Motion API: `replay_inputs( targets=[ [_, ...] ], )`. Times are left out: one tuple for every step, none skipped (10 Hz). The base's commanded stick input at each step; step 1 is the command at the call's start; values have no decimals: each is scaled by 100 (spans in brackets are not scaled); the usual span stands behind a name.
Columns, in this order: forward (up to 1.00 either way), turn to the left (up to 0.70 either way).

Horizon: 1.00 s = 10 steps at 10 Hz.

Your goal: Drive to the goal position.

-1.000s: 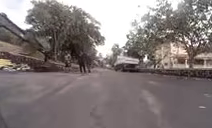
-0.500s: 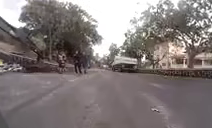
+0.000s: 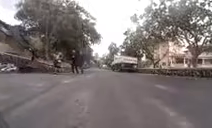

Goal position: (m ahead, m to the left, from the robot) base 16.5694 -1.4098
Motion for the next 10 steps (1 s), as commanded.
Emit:
replay_inputs(
  targets=[
    [100, 0],
    [100, 0],
    [100, 0],
    [100, 0],
    [100, 0],
    [100, 7],
    [100, 19],
    [100, 23],
    [100, 12],
    [100, 1]
  ],
)
